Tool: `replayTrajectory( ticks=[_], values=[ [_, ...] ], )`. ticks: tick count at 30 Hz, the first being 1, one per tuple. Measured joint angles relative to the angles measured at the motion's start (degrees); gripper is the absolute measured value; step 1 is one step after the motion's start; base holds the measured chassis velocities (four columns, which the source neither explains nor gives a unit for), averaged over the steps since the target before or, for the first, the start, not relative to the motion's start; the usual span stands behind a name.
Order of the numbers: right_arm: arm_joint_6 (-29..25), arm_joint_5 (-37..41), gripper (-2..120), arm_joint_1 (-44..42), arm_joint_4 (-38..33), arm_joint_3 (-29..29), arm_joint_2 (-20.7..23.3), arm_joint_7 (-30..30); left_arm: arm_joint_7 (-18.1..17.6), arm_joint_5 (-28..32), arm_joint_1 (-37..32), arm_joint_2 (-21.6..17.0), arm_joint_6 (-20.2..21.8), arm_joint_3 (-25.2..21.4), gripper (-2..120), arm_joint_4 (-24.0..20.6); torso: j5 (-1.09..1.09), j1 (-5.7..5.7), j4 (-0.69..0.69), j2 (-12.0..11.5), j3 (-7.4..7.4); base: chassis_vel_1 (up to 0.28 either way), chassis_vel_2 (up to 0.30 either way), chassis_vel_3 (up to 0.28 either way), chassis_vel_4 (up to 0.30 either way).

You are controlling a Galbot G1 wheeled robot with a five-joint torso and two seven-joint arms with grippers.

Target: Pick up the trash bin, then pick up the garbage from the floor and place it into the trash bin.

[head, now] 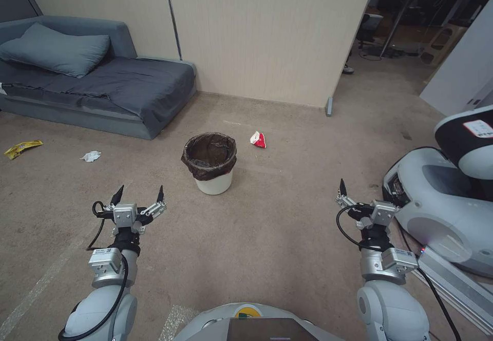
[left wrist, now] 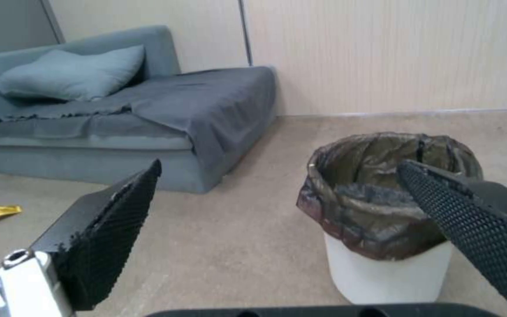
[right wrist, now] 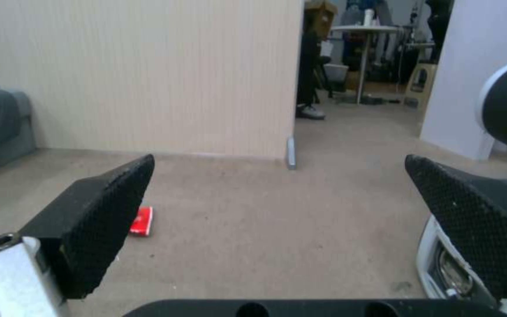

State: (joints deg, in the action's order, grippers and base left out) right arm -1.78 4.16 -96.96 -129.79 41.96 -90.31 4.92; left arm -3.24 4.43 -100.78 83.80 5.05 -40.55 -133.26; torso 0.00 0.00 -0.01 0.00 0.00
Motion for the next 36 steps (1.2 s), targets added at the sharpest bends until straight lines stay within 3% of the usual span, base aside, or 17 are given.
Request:
replayTrajectory(
  ticks=[36],
  values=[
    [-0.2,-0.2,100,-0.3,-0.1,-0.6,0.0,0.0,-0.1,0.0,-0.6,0.0,-0.1,0.1,100,-0.4,0.00,0.00,0.00,0.0,0.00,-0.107,0.107,0.111,-0.104]
  ],
)
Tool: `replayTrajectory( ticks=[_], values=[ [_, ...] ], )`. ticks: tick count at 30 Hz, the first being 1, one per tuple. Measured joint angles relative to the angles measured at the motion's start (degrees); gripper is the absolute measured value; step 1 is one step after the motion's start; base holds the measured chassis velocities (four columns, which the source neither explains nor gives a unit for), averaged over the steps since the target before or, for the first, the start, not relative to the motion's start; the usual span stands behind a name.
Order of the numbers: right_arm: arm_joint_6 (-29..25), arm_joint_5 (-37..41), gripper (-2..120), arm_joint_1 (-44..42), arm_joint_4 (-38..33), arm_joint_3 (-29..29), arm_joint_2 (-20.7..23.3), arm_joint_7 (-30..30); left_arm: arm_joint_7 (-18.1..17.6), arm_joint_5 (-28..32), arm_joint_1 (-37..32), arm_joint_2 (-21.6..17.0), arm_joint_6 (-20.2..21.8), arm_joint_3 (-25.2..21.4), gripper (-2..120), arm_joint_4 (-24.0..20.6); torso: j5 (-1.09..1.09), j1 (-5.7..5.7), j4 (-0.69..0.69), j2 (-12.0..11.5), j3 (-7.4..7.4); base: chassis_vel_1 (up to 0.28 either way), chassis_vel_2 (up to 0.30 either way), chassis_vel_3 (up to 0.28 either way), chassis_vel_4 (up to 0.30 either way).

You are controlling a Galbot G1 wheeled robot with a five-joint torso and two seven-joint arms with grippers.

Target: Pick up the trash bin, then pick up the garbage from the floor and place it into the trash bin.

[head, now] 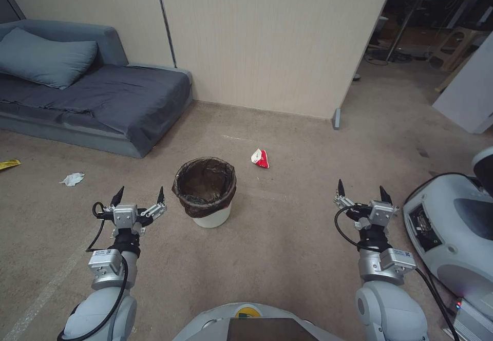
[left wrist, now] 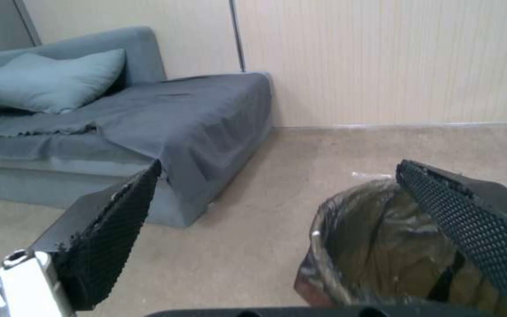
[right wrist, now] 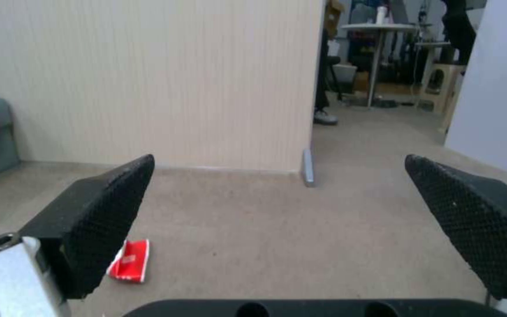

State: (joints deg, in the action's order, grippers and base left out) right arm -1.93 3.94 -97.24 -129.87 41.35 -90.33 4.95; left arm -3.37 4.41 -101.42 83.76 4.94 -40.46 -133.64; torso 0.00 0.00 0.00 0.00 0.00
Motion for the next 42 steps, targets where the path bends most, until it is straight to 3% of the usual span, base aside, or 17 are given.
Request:
replayTrajectory(
  ticks=[23,29,33,36,37,38,40,41,42],
  values=[
    [-0.2,0.0,100,0.1,0.0,0.1,-0.2,0.0,0.2,0.4,0.5,0.0,0.4,-0.1,100,0.1,0.00,0.00,0.01,0.0,0.00,-0.124,0.116,0.121,-0.112],
    [0.0,0.0,100,0.1,-0.2,-0.2,-0.1,0.4,0.6,1.0,0.9,-0.2,2.3,0.3,100,0.2,0.00,0.00,0.00,0.0,-0.01,-0.098,0.066,0.091,-0.089],
    [0.1,0.0,100,0.0,-0.2,-0.2,-0.1,0.6,1.1,1.6,2.0,-0.3,5.7,0.5,100,0.2,0.00,0.00,0.00,0.0,0.00,0.000,0.000,0.000,0.000],
    [0.2,0.0,100,0.0,-0.2,-0.3,0.0,0.8,2.6,4.3,3.3,-0.7,12.8,0.8,100,-0.5,0.00,0.00,0.01,0.0,0.00,0.000,0.000,0.000,0.000],
    [0.2,0.0,100,0.0,-0.2,-0.3,0.0,0.8,2.6,4.3,3.3,-0.7,12.8,0.8,100,-0.5,0.00,0.00,0.01,0.0,0.00,0.000,0.000,0.000,0.000],
    [0.3,0.0,100,0.0,-0.2,-0.4,0.0,0.9,2.8,5.6,3.7,-0.9,15.4,1.1,100,-0.7,-0.01,0.00,0.00,0.0,0.00,0.000,0.000,0.000,0.000],
    [0.5,0.0,100,0.1,-0.2,-0.5,0.1,1.1,1.8,9.5,5.5,-2.1,24.6,2.9,100,-1.2,0.00,0.00,0.00,0.0,0.00,0.000,0.000,0.000,0.000],
    [0.5,0.0,100,0.1,-0.2,-0.5,0.1,1.1,1.8,9.5,5.5,-2.1,24.6,2.9,100,-1.2,0.00,0.00,0.00,0.0,0.00,0.000,0.000,0.000,0.000],
    [0.6,0.1,100,0.1,-0.2,-0.5,0.1,1.2,1.0,10.2,6.3,-2.6,27.2,3.5,100,-1.3,0.00,0.00,0.00,0.0,0.00,0.000,0.000,0.000,0.000]
  ],
)
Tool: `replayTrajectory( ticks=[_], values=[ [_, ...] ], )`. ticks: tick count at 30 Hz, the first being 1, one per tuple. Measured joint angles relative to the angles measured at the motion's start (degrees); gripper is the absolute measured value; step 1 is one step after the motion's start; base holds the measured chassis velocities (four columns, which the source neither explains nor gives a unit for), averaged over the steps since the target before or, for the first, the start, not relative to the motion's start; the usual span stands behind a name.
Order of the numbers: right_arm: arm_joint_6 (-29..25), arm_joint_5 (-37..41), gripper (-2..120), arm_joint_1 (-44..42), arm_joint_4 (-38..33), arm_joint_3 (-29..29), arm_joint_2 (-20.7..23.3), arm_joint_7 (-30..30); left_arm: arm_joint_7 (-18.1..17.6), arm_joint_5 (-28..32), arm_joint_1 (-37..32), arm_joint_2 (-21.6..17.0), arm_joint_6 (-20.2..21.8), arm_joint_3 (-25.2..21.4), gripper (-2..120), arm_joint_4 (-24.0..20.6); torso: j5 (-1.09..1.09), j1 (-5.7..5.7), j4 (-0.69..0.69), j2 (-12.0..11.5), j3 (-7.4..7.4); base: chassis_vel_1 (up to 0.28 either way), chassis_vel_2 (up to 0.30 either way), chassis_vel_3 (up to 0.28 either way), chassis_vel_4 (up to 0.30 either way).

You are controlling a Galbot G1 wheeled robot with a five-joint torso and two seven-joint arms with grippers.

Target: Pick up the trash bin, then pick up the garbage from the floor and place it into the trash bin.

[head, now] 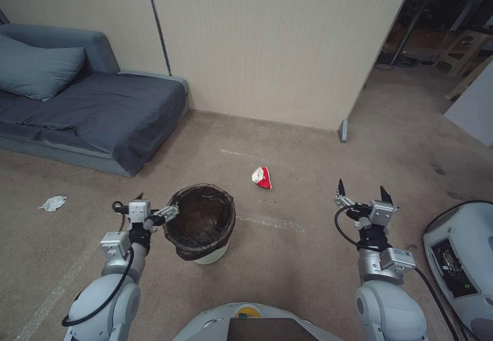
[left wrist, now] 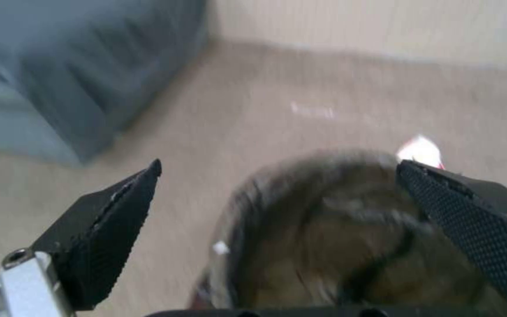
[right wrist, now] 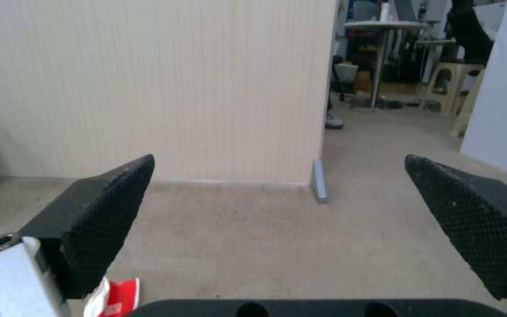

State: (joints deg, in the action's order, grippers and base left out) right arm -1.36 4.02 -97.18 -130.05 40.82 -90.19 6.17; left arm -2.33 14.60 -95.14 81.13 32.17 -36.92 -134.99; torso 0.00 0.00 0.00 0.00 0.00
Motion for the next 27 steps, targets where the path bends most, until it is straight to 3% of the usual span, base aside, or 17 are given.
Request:
replayTrajectory(
  ticks=[5,9,16,27],
  values=[
    [0.2,0.4,100,0.0,0.2,0.2,0.2,0.5,-2.4,3.7,3.1,-2.4,7.1,3.6,100,0.0,0.00,0.00,0.00,0.0,0.00,0.000,0.000,0.000,0.000],
    [0.3,0.7,100,0.0,0.3,0.5,0.4,0.8,-3.6,4.1,6.0,-4.6,9.1,6.9,100,1.5,0.00,0.00,0.00,0.0,0.00,0.000,0.000,0.000,0.000],
    [1.0,2.1,100,0.1,0.4,0.8,0.4,1.9,-7.2,4.4,9.2,-7.3,10.0,9.5,100,6.2,0.00,0.00,0.01,0.0,0.00,0.000,0.000,0.000,0.000],
    [1.3,2.5,100,0.2,0.8,0.4,0.9,2.4,-11.0,5.0,10.6,-6.8,10.4,9.1,100,9.9,0.00,0.00,0.00,0.0,0.00,0.000,0.000,0.000,0.000]
  ],
)
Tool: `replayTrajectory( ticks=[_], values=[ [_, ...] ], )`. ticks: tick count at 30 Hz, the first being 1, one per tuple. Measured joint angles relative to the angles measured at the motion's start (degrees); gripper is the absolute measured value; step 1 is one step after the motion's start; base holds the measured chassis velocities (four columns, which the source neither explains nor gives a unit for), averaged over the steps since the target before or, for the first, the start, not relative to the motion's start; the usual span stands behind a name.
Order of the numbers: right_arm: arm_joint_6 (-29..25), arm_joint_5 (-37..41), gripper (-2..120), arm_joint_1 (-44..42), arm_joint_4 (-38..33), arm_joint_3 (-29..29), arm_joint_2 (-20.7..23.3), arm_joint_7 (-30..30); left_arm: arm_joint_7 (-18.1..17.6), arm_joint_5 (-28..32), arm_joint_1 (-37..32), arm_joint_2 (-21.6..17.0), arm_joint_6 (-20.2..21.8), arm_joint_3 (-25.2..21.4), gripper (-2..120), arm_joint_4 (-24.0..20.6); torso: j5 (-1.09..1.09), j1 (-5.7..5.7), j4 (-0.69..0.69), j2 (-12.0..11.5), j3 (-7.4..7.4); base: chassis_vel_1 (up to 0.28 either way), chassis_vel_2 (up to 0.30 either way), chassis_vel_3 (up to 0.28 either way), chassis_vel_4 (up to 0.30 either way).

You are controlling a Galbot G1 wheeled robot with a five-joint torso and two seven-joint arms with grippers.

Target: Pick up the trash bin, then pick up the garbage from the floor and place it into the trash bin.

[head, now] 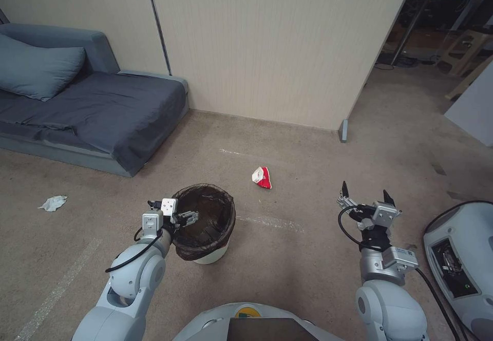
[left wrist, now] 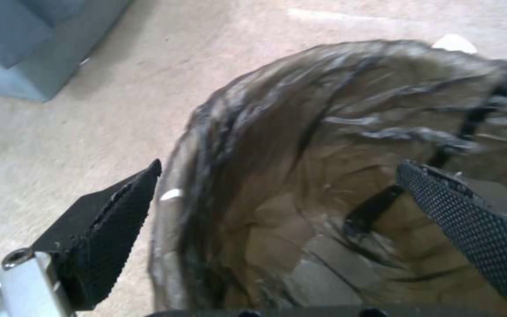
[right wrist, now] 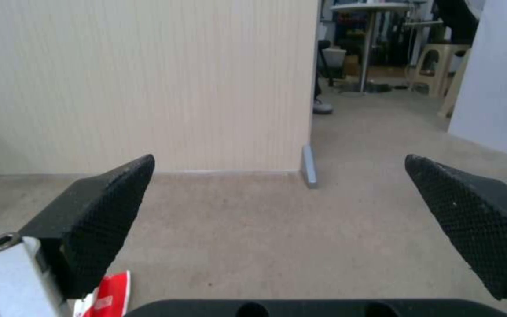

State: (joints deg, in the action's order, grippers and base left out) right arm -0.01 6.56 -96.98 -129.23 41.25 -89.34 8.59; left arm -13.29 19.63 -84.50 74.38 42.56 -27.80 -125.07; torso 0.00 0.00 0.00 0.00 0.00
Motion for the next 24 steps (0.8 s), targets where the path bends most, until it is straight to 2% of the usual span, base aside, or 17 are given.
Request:
replayTrajectory(
  ticks=[2,7,17,24],
  values=[
    [0.1,0.0,100,-0.1,0.1,0.0,0.0,0.1,-1.3,0.3,0.3,0.3,-0.1,-0.5,100,0.5,0.00,0.00,0.00,0.0,0.00,0.000,0.000,0.000,0.000],
    [0.3,0.0,100,-0.2,0.1,-0.2,-0.1,0.2,-1.6,1.2,0.5,0.3,-0.2,-1.3,100,0.4,0.00,0.00,0.00,0.0,0.00,0.000,0.000,0.000,0.000],
    [0.7,-0.6,100,-0.4,0.2,-1.3,-0.5,0.6,-2.7,1.3,2.0,0.4,-0.3,-1.6,100,5.1,0.00,0.00,0.01,0.0,0.00,0.000,0.000,0.000,0.000],
    [0.9,-0.6,100,-0.6,0.2,-1.3,-0.5,0.9,-2.8,1.3,2.4,0.6,-0.4,-1.6,100,6.6,0.00,0.00,0.00,0.0,0.00,0.000,0.000,0.000,0.000]
  ],
)
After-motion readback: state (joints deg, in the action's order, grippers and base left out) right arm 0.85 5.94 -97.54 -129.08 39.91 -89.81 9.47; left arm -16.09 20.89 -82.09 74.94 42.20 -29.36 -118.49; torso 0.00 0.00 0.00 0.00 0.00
